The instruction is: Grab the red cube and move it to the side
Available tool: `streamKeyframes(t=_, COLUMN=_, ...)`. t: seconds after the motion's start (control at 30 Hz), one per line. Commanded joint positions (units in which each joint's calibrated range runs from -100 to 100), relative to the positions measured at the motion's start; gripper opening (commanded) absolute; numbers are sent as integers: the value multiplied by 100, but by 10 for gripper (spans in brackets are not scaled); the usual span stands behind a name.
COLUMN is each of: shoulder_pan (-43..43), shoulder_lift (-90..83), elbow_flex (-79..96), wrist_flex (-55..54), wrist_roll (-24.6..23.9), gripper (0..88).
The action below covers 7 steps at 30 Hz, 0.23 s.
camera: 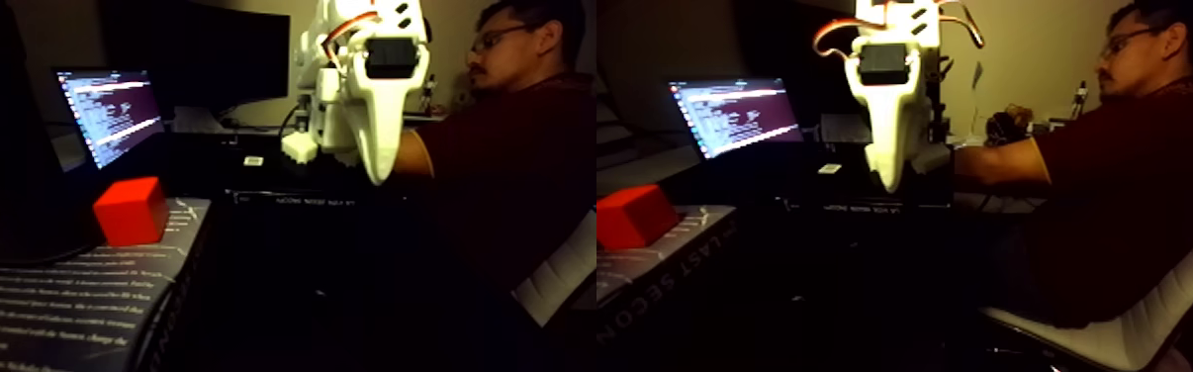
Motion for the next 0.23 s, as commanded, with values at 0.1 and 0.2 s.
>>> streamKeyframes(t=0.1, shoulder_pan=26, shoulder_lift=0, elbow_flex=-27, wrist_flex=-90, wrist_roll=29, gripper=6)
streamKeyframes(t=0.2, shoulder_pan=26, shoulder_lift=0, elbow_flex=-27, wrist_flex=-90, wrist_roll=29, gripper=6)
